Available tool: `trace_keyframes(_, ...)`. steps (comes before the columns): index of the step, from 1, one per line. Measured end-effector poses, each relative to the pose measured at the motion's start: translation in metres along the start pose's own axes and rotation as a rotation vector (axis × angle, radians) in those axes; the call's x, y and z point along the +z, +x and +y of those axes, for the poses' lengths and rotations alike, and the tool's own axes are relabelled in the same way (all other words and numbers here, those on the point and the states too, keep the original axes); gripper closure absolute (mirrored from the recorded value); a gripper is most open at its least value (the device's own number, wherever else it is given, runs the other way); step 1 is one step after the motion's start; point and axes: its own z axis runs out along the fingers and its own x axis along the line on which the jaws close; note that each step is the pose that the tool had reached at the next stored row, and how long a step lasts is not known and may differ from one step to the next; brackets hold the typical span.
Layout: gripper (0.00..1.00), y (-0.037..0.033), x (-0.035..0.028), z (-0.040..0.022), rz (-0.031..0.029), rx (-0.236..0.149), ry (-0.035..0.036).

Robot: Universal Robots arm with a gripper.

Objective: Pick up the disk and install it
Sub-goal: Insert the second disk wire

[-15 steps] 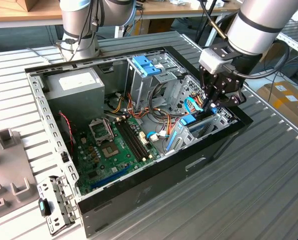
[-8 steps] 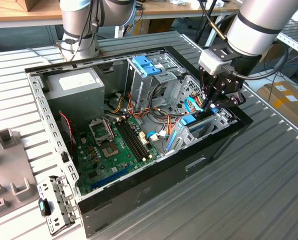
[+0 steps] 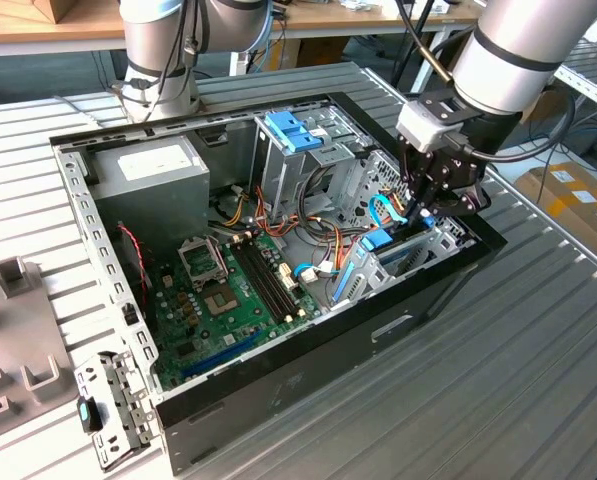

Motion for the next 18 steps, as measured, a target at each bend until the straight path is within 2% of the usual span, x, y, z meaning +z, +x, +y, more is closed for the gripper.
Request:
trace_keyframes(15,0.82,0.0000,0.0019,0.0002,-0.0014,0.000,0.0001)
trace_keyframes(17,0.70,0.0000,0.0015,0.0002,-0.0005,0.000,0.0000)
trace_keyframes(18,0.70,0.0000,0.0015,0.0002,-0.0004,0.000,0.0001)
